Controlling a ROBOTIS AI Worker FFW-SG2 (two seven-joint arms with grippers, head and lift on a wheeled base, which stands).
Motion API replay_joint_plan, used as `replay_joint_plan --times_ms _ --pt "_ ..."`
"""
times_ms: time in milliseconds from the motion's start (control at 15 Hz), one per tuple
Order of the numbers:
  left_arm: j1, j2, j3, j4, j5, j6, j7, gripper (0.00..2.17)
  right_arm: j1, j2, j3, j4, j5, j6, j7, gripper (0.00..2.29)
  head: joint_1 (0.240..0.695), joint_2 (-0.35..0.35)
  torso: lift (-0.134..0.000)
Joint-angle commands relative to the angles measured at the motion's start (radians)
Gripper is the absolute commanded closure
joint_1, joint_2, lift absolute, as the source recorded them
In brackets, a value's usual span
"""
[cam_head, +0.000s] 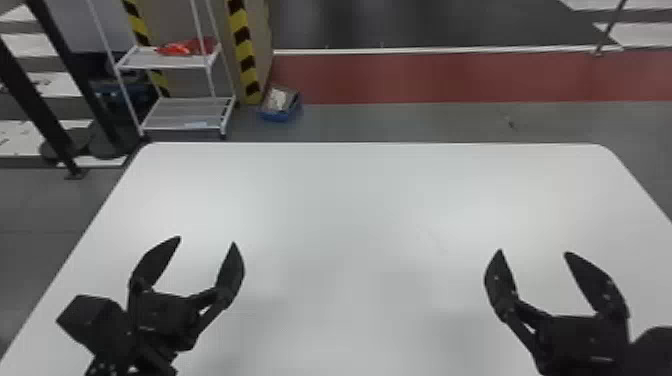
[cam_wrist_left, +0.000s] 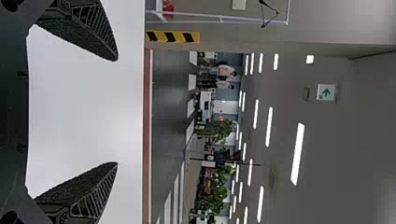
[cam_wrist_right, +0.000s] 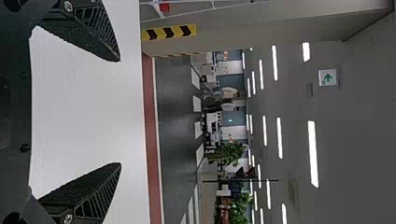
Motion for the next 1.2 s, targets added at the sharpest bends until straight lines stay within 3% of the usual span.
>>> replay_joint_plan --times_ms 0,1133 --pt "0.000 0.000 0.000 0.000 0.000 0.000 0.000 0.08 0.000 0.000 0.000 0.002 0.000 0.000 0.000 0.08 0.695 0.048 -0.123" --pt "-0.006 0.002 -0.020 -0.005 0.000 0.000 0.006 0.08 -0.008 -0.002 0.003 -0.005 0.003 0.018 0.000 0.08 0.695 0.037 -0.123"
